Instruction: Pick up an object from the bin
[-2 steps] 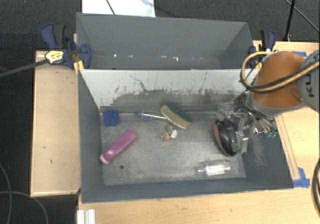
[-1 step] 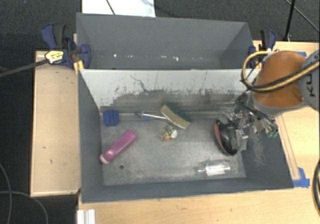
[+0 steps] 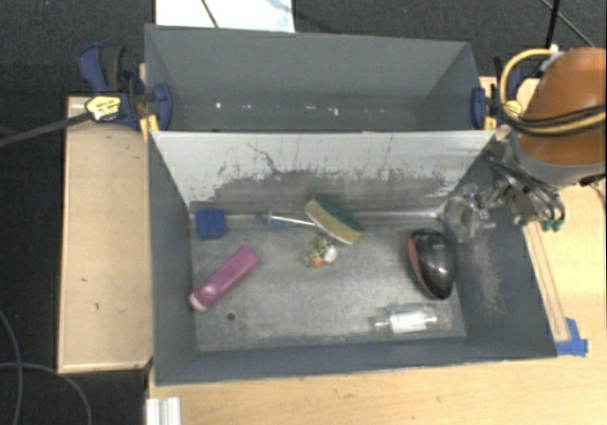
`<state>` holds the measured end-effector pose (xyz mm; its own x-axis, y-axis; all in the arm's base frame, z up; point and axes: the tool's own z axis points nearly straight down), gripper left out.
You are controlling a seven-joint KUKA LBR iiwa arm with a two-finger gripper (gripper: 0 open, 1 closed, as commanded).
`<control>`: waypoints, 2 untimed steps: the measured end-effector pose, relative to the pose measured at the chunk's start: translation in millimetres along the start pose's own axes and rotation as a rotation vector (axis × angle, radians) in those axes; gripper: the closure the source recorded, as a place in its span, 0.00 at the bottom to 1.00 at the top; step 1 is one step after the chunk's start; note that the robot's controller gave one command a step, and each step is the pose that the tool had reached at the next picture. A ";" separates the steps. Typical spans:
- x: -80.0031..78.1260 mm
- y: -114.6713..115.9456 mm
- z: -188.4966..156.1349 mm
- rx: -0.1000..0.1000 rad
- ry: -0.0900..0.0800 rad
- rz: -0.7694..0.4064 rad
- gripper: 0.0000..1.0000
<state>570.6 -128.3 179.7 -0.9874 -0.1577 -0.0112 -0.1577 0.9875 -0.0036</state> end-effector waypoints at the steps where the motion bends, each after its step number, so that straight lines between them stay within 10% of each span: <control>1: 1.8 1.0 5.1 -0.003 0.007 0.001 0.00; 2: 5.1 -6.2 90.1 0.002 -0.003 0.091 0.00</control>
Offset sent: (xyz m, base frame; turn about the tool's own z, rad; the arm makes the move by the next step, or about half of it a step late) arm 0.0000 0.0000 0.0000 0.0000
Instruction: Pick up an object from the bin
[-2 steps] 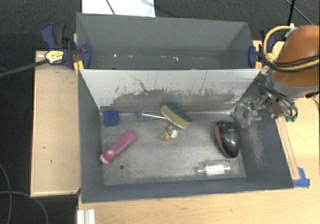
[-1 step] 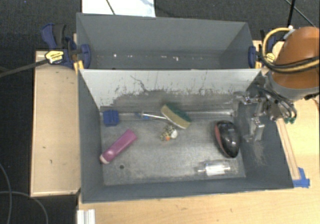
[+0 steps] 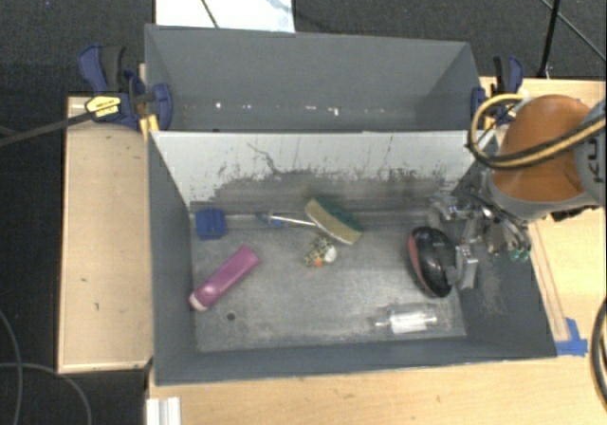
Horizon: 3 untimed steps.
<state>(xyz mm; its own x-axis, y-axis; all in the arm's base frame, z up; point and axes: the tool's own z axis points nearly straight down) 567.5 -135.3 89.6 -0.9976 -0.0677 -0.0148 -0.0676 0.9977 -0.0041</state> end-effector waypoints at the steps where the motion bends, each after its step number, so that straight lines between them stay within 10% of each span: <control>1: 14.0 12.2 7.6 0.005 -0.008 0.219 0.00; 2: 13.9 12.5 7.4 0.005 -0.008 0.216 1.00; 3: 34.0 16.2 -109.3 -0.001 0.005 0.206 1.00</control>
Offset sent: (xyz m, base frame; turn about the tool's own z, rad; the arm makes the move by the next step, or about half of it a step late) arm -0.0229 0.0159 -0.0196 0.2185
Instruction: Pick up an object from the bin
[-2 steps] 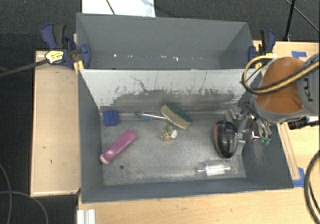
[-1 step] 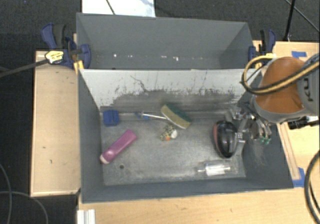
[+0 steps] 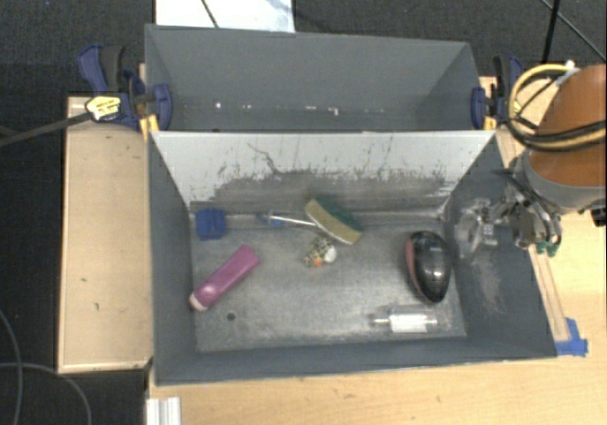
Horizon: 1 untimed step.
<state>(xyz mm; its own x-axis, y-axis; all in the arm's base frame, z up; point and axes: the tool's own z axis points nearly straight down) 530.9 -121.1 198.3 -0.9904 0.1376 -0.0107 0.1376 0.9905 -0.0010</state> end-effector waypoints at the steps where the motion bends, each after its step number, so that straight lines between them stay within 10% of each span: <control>1: 1.4 0.3 4.5 -0.001 0.007 0.000 0.00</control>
Offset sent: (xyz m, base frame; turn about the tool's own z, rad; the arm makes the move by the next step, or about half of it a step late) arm 0.0000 0.0000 0.0000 0.0000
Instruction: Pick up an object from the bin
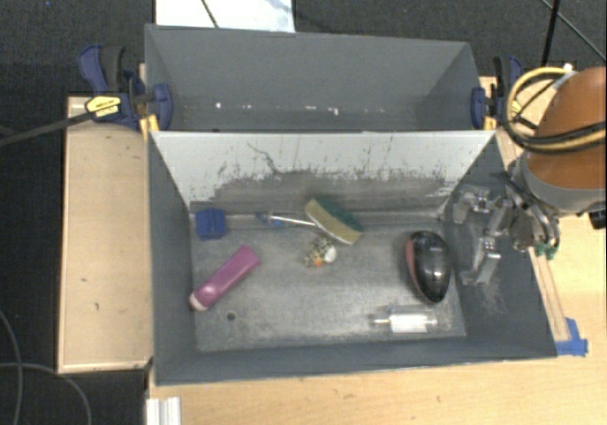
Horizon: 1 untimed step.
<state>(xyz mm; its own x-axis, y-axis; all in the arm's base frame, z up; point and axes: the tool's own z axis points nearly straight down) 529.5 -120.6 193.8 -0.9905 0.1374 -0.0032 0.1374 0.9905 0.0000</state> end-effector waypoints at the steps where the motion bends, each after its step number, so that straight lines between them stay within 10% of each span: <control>1: -4.1 -13.1 123.3 0.002 -0.006 -0.109 0.00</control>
Offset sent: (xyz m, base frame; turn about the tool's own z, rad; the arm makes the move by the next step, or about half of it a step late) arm 0.0002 -0.0118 -0.1238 -0.1120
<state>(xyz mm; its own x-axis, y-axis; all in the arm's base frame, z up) 532.2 -134.2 70.5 -0.9995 0.0288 -0.0092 0.0288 0.9996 -0.0028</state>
